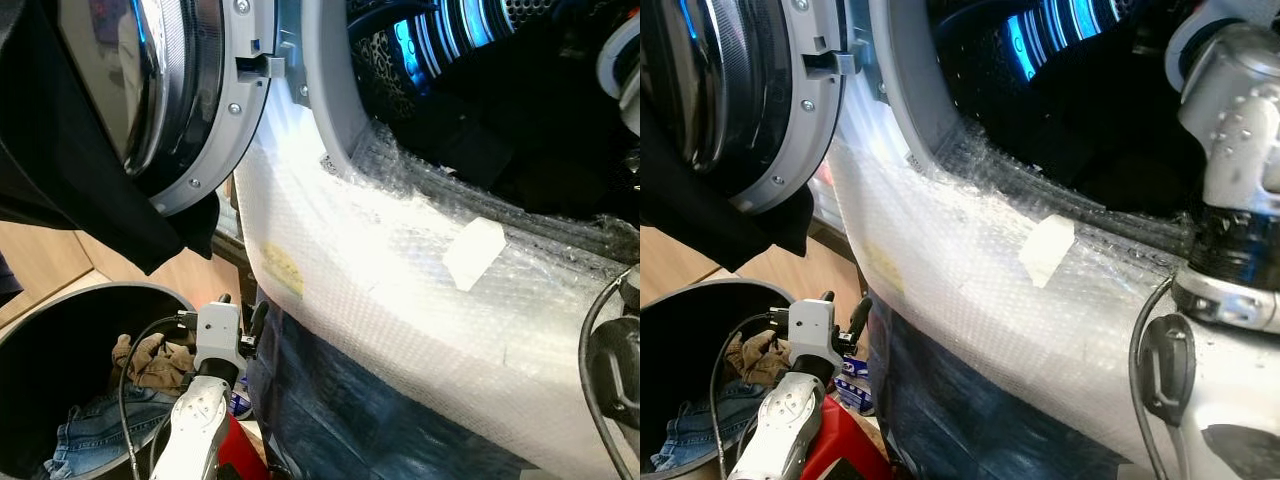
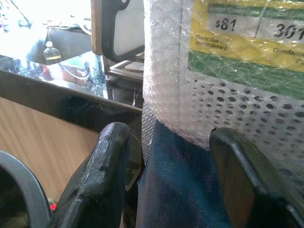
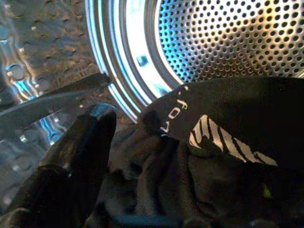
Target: Clothes washing
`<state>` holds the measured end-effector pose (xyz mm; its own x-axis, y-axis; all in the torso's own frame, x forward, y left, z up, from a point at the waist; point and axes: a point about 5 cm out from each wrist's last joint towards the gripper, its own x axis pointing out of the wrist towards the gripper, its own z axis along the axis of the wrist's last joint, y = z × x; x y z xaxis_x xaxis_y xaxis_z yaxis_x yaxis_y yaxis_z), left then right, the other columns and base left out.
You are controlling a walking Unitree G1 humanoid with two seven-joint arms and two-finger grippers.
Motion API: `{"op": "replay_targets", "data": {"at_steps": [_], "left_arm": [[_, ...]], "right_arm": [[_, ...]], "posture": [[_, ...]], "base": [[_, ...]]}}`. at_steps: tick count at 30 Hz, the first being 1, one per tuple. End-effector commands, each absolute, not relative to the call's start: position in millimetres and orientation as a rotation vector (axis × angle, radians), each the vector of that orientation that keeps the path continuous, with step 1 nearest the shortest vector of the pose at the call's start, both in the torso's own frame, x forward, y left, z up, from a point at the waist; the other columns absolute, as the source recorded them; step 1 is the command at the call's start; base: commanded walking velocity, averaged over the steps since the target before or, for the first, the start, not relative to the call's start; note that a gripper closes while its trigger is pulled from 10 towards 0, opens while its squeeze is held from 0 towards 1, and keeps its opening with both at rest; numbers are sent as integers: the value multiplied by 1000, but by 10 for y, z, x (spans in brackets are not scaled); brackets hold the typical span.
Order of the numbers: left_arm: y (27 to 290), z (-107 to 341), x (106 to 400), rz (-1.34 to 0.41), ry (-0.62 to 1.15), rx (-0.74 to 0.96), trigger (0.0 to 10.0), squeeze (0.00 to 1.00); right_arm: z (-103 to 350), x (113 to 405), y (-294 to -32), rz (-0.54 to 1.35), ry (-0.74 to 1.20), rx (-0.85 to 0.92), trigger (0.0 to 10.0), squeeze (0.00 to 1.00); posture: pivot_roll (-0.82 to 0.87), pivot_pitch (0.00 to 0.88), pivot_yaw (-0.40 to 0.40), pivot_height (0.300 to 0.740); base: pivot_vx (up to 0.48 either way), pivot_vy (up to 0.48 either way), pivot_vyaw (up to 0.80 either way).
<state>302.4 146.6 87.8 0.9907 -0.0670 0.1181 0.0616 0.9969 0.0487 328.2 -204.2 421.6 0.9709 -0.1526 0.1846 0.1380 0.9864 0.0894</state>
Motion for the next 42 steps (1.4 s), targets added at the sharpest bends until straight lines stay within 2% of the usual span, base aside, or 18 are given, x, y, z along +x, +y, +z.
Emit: {"op": "replay_targets", "data": {"at_steps": [1, 10, 15, 19, 22, 23, 25, 26, 27, 29, 30, 33, 34, 35, 37, 38, 40, 42], "left_arm": [[1451, 865, 3017, -74, -113, 44, 10000, 0], [1450, 878, 3024, -79, -117, 44, 10000, 0], [1469, 879, 3011, -73, -117, 46, 10000, 0], [1476, 878, 3009, -72, -117, 47, 10000, 0], [1479, 878, 3014, -78, -114, 50, 10000, 0], [1474, 883, 3025, -83, -114, 50, 10000, 0], [1474, 883, 3025, -83, -114, 50, 10000, 0], [1469, 885, 3033, -88, -114, 51, 10000, 0], [1469, 885, 3033, -88, -114, 51, 10000, 0], [1457, 888, 3047, -96, -113, 51, 10000, 0], [1457, 888, 3047, -96, -113, 51, 10000, 0], [1451, 892, 3052, -98, -114, 53, 10000, 0], [1451, 892, 3052, -98, -114, 53, 10000, 0], [1456, 896, 3051, -94, -116, 51, 10000, 0], [1458, 897, 3050, -92, -116, 51, 10000, 0], [1462, 891, 3048, -92, -115, 52, 10000, 0], [1462, 889, 3050, -92, -114, 52, 10000, 0], [1458, 890, 3054, -91, -114, 51, 10000, 0]], "right_arm": [[4162, 3162, -1982, -117, -168, 99, 10000, 0], [3887, 3023, -1869, -70, -72, 67, 10000, 0], [3879, 2880, -2067, -128, -99, 95, 10000, 0], [3893, 2825, -2097, -104, -116, 83, 10000, 0], [3949, 2693, -2041, 30, -185, 96, 10000, 0], [3989, 2565, -1933, 201, -261, 98, 10000, 0], [3989, 2565, -1933, 201, -261, 98, 10000, 0], [3962, 2476, -1818, 330, -297, 70, 10000, 0], [3962, 2476, -1818, 330, -297, 70, 10000, 0], [3889, 2365, -1546, 511, -385, 4, 10000, 0], [3889, 2365, -1546, 511, -385, 4, 10000, 0], [3811, 2204, -1221, 820, -419, 67, 10000, 0], [3811, 2204, -1221, 820, -419, 67, 10000, 0], [3690, 2079, -1095, 1013, -407, 92, 10000, 0], [3642, 2039, -1070, 1071, -401, 105, 10000, 0], [3500, 1931, -1045, 1232, -414, 225, 10000, 0], [3435, 1883, -1054, 1294, -427, 293, 10000, 0], [3202, 1845, -1055, 1348, -308, 278, 10000, 0]], "posture": [[-107, 72, -64, 740], [-108, 71, -59, 740], [-97, 76, -57, 740], [-101, 77, -52, 740], [-105, 79, -49, 740], [-112, 78, -43, 740], [-112, 78, -43, 740], [-112, 76, -39, 740], [-112, 76, -39, 740], [-112, 77, -40, 740], [-112, 77, -40, 740], [-103, 76, -41, 740], [-103, 76, -41, 740], [-96, 74, -45, 740], [-96, 74, -45, 740], [-97, 72, -48, 740], [-97, 71, -48, 740], [-91, 67, -49, 740]], "base": [[0, 0, 0], [0, 0, 0], [0, 0, 0], [0, 0, 0], [0, 0, 0], [0, 0, 0], [0, 0, 0], [0, 0, 0], [0, 0, 0], [0, 0, 0], [0, 0, 0], [0, 0, 0], [0, 0, 0], [0, 0, 0], [0, 0, 0], [0, 0, 0], [0, 0, 0], [0, 0, 0]]}}
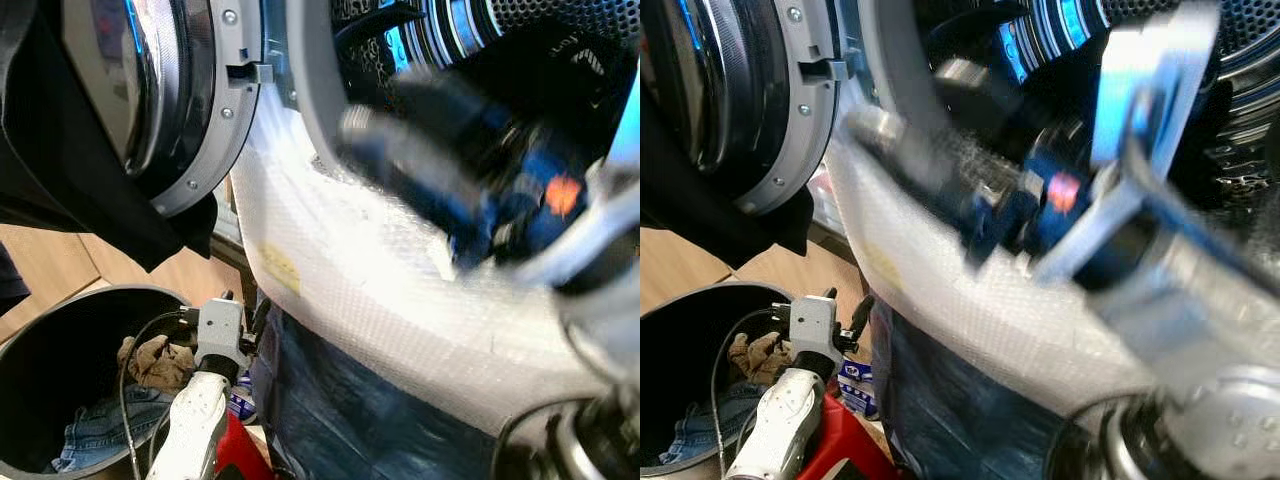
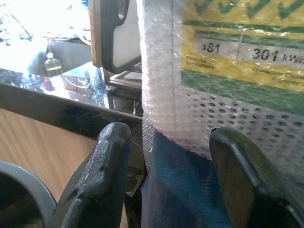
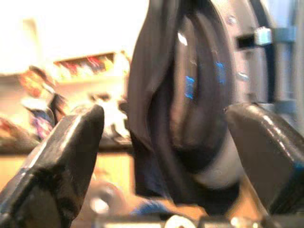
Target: Clothes washing
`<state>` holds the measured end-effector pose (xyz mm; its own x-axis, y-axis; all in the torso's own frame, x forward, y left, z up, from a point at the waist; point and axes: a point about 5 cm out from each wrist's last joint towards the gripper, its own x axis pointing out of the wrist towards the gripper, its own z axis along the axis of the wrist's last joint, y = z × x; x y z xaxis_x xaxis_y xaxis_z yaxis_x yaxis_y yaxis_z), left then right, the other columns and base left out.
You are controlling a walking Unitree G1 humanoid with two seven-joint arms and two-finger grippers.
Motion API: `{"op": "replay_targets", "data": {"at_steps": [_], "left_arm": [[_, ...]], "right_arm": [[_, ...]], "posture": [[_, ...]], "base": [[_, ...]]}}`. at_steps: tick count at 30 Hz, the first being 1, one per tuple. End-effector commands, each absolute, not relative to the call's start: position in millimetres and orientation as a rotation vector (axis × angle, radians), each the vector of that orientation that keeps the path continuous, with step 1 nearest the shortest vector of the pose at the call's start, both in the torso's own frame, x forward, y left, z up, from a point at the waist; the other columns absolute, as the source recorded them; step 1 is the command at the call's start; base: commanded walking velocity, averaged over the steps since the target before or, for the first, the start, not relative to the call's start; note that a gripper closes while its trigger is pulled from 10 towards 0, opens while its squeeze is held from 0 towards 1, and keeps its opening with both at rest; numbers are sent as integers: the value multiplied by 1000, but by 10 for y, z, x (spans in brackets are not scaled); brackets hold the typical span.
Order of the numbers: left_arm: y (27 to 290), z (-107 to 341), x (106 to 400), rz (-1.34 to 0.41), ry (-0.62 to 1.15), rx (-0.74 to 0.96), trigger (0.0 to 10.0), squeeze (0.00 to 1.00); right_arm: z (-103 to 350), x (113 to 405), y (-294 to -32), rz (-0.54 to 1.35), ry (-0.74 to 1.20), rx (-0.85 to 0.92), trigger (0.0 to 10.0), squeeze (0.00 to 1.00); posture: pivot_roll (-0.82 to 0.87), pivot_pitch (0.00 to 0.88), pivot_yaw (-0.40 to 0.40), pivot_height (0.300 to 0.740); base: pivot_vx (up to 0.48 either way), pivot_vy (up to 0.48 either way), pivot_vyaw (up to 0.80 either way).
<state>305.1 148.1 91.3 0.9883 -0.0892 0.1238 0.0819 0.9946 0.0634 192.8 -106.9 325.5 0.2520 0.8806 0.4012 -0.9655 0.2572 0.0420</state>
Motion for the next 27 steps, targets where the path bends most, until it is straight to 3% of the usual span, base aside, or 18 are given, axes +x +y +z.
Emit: {"op": "replay_targets", "data": {"at_steps": [1, 6, 7, 12, 17, 21, 26, 27], "left_arm": [[1459, 890, 3054, -89, -115, 50, 10000, 0], [1470, 879, 3028, -83, -115, 49, 10000, 0], [1470, 879, 3028, -83, -115, 49, 10000, 0], [1495, 771, 2959, -110, -82, 105, 10000, 0], [1493, 692, 2920, -129, -53, 118, 10000, 0], [1496, 552, 2886, -175, 13, 139, 10000, 0], [1459, 459, 2874, -228, 61, 151, 10000, 0], [1446, 410, 2870, -247, 83, 162, 10000, 0]], "right_arm": [[3045, 1816, -1062, 1371, -230, 272, 10000, 0], [2284, 1581, -1158, 1439, 169, 201, 10000, 0], [2284, 1581, -1158, 1439, 169, 201, 10000, 0], [1642, 1452, -1347, 1411, 469, 280, 10000, 0], [1357, 1399, -1475, 1342, 573, 352, 10000, 0], [875, 1221, -1597, 1315, 716, 268, 10000, 0], [316, 1275, -1747, 1101, 862, 145, 10000, 0], [83, 1329, -1812, 960, 922, 153, 10000, 0]], "posture": [[-91, 67, -49, 740], [-68, 64, -54, 740], [-68, 64, -54, 740], [-55, 63, -46, 740], [-49, 60, -41, 740], [-49, 56, -35, 740], [-41, 40, -36, 740], [-41, 36, -32, 740]], "base": [[0, 0, 0], [0, 0, 0], [0, 0, 0], [0, 0, 0], [0, 0, 0], [0, 0, 0], [0, 0, 0], [0, 0, 0]]}}
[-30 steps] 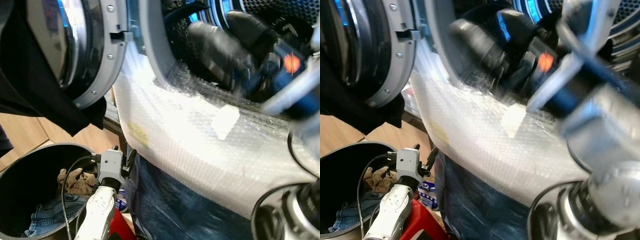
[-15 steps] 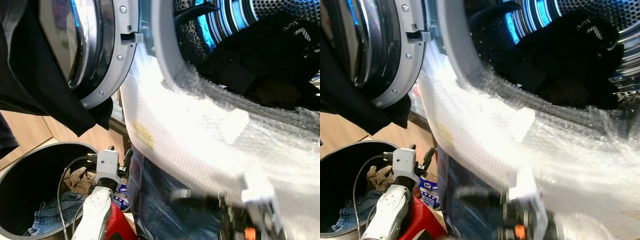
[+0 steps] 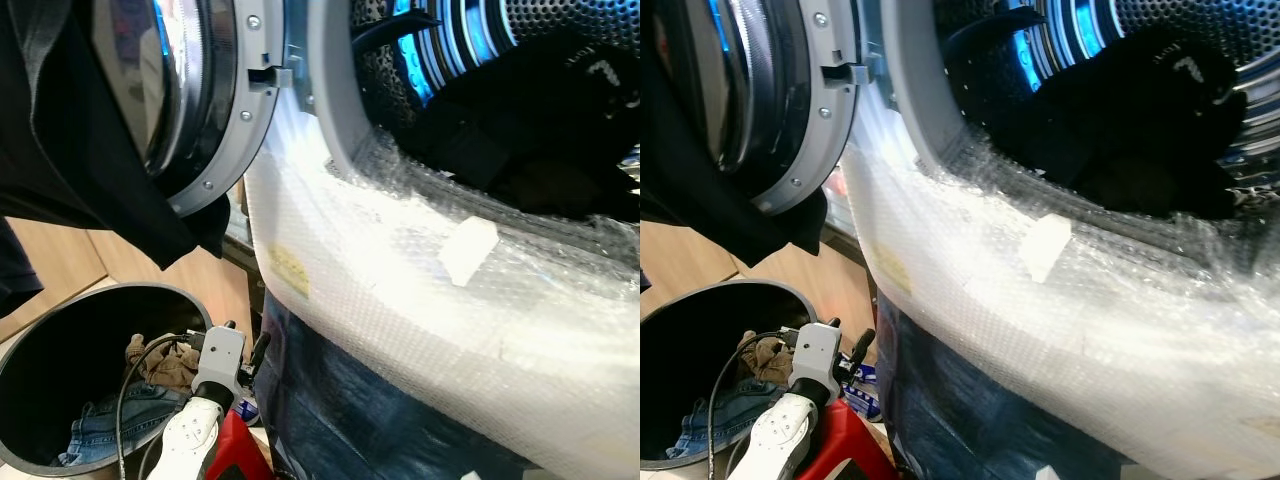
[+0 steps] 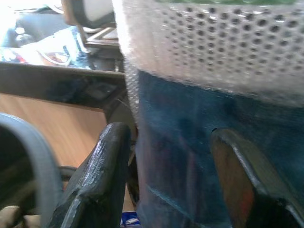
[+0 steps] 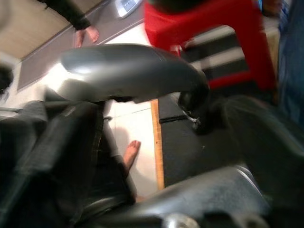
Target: Clothes washing
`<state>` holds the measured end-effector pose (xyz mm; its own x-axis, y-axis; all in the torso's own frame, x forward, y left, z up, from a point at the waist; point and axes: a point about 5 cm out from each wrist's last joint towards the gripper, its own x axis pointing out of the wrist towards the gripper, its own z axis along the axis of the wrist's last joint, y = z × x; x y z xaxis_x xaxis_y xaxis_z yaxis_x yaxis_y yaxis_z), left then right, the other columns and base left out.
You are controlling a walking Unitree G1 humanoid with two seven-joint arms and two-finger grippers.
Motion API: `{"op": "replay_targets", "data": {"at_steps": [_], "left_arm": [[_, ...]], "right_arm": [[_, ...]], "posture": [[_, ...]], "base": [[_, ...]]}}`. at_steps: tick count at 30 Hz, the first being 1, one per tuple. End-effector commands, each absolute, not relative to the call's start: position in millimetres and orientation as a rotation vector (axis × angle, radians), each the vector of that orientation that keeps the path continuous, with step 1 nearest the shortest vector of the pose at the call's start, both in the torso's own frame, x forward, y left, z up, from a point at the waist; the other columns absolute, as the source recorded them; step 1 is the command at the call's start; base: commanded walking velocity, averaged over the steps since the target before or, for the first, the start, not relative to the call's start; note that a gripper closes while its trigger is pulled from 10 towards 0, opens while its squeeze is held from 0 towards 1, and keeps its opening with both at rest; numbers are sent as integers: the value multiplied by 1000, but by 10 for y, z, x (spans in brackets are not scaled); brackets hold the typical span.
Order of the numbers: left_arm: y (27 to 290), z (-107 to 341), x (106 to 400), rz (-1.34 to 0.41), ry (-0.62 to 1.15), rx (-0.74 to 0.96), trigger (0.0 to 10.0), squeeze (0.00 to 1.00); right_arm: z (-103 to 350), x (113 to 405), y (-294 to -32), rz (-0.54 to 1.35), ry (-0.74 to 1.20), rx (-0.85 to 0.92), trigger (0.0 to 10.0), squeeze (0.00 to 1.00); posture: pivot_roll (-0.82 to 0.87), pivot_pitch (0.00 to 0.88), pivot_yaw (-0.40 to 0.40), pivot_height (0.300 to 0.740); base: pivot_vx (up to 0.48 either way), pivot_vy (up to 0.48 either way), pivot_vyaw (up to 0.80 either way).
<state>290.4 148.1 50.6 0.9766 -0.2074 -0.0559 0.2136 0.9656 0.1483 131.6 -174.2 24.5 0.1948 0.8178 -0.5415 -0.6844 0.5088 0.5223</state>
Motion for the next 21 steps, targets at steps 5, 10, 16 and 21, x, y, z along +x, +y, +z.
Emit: {"op": "replay_targets", "data": {"at_steps": [5, 10, 16, 21], "left_arm": [[1388, 339, 2872, -291, 119, 161, 10000, 0], [1196, 142, 2821, -413, 251, 124, 10000, 0], [909, -159, 2611, -645, 480, 101, 10000, 0], [827, -344, 2437, -752, 619, 179, 10000, 0]], "right_arm": [[-245, 1332, -1835, 823, 986, 188, 10000, 0], [-403, 1399, -1858, 683, 898, 555, 10000, 0], [-618, 1625, -2136, 215, 834, 650, 10000, 0], [-729, 1703, -2070, 85, 870, 559, 10000, 0]], "posture": [[-28, 18, -29, 740], [-22, 22, -32, 740], [-19, 37, -43, 740], [-15, 41, -39, 740]], "base": [[0, 0, 0], [0, 0, 0], [0, 0, 0], [0, 0, 0]]}}
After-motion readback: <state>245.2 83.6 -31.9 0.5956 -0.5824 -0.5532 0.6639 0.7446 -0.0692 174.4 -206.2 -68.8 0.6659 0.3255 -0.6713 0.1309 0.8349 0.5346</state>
